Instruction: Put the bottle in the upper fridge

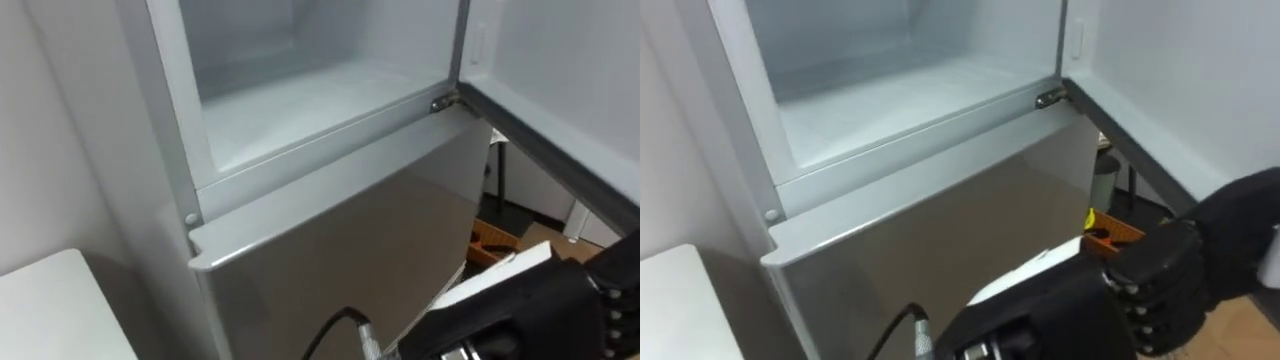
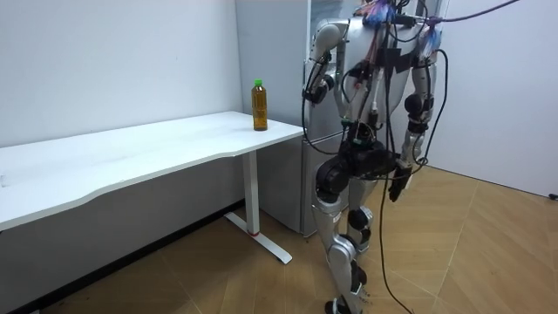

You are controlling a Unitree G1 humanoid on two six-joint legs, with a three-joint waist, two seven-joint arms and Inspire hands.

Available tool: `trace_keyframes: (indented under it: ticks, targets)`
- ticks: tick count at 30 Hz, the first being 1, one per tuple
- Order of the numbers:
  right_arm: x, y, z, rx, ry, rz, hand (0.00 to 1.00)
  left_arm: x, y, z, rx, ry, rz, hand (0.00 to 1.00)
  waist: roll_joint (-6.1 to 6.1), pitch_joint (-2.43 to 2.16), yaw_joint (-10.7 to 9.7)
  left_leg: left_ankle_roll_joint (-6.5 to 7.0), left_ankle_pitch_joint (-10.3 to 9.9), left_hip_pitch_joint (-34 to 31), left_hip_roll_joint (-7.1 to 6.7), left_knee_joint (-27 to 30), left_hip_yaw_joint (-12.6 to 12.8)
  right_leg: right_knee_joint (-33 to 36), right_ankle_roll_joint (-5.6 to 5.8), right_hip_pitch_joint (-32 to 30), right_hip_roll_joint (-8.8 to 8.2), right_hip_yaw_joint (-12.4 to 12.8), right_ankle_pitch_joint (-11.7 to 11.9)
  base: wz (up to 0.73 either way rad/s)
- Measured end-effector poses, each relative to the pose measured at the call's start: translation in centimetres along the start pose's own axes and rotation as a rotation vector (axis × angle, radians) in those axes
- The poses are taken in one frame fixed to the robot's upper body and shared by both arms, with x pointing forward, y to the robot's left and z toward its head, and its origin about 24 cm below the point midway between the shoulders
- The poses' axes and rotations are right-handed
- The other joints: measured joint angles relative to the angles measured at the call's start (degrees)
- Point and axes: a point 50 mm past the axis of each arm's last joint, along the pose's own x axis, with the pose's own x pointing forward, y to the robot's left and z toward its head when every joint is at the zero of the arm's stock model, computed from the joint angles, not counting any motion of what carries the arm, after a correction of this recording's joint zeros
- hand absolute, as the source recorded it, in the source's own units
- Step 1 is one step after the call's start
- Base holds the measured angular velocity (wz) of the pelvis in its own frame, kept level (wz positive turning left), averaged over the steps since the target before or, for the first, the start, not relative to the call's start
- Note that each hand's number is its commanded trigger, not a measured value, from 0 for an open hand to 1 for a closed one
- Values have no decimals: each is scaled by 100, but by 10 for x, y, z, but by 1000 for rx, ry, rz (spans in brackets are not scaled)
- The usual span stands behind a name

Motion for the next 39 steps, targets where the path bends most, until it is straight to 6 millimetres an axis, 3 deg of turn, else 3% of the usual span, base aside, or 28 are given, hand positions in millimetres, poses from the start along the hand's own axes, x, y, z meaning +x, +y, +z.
trace_keyframes:
  ticks: [2,7,10,15,18,27,34,39]
  targets:
    - [0,1,1,2,-3,1,0,0,0,0,4,1,7,0,-7,3,34,1,2,-64,4,-4,-160,4,-10,0,-61,-182,-7,54]
    - [1,2,1,-4,-1,2,0,-2,4,0,105,44,30,0,-99,20,363,18,74,-121,-20,80,-708,20,-50,171,-240,-658,-71,57]
    - [1,4,1,-10,10,4,0,-3,7,2,136,51,44,0,-185,3,602,20,163,-138,-58,52,-1007,-16,-51,265,-329,-859,-103,50]
    - [3,8,6,-70,3,20,0,-4,5,16,187,10,66,0,-286,-68,1048,25,260,-271,-109,32,-1301,22,-65,260,-436,-1085,-92,29]
    - [4,12,12,-88,-8,33,0,-5,6,24,209,-19,90,0,-347,-126,1218,7,294,-293,-104,32,-1439,13,-110,310,-497,-1323,-79,22]
    - [5,16,15,-186,-7,74,0,-23,14,45,383,-25,210,0,-353,-124,1650,-1,307,-203,-103,17,-1721,-64,-97,527,-501,-1436,-158,15]
    - [5,19,11,-185,6,82,0,-39,23,69,531,-46,339,0,-287,-155,1740,-1,323,-178,-89,-25,-1835,-190,-83,635,-506,-1604,-171,10]
    - [4,15,5,-131,24,58,0,-59,30,98,677,-90,487,0,-192,-131,1830,-1,326,-104,-89,-36,-1886,-267,-45,776,-515,-1656,-222,8]
